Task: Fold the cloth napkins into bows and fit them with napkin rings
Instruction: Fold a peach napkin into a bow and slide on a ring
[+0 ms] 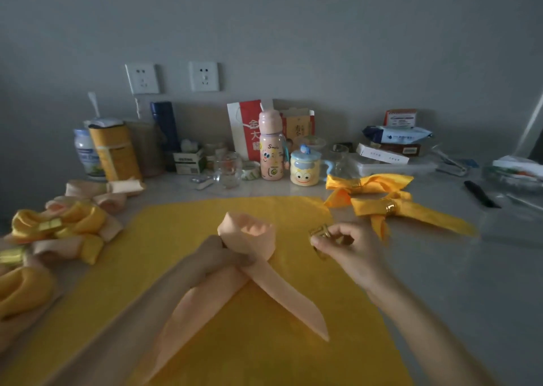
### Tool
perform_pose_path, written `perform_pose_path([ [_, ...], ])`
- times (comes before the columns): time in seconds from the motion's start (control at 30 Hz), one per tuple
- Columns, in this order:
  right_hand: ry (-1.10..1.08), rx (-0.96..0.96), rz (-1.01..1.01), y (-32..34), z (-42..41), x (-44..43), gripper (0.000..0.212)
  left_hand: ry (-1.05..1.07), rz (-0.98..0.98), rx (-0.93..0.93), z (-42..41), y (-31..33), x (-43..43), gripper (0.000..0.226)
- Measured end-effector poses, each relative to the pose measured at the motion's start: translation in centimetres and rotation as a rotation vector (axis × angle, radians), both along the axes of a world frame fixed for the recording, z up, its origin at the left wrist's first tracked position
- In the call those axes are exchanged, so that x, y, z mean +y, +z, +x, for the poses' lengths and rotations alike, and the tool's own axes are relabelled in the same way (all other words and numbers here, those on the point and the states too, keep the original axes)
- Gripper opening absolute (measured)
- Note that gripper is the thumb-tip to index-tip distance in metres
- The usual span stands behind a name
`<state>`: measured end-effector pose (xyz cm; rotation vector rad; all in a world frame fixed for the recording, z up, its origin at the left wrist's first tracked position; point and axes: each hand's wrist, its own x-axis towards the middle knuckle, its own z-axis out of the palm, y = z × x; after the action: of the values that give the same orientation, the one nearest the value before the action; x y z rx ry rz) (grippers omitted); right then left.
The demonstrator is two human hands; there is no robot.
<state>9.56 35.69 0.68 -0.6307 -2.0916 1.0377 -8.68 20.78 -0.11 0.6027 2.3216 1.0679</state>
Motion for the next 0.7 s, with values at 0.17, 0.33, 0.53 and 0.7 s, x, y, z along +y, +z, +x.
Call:
perform_pose_path([
  [0.17,0.033,-0.129,-0.012,-1.2,-1.6,-2.7,0.022,0.202,-0.362,0.501,3.7,0.2,-1.0,0.113],
  [0.33,-0.034,-0.223,0.192,-3.4,-1.0,-2.4,0.032,-0.282,0.105,1.004,5.4,-2.9,-0.7,0.048],
  [0.53,0.123,-0.217,0.174,-2.5,0.1,-2.8,0.039,-0.648,0.063,0.596,8.0,-3.0,-0.5,0.056],
  [0.7,-0.002,-0.25,0.223,-2.9,0.1,-2.4,0.023,-0.765,0.02,0.455,6.7,-2.2,-0.6,0.063],
])
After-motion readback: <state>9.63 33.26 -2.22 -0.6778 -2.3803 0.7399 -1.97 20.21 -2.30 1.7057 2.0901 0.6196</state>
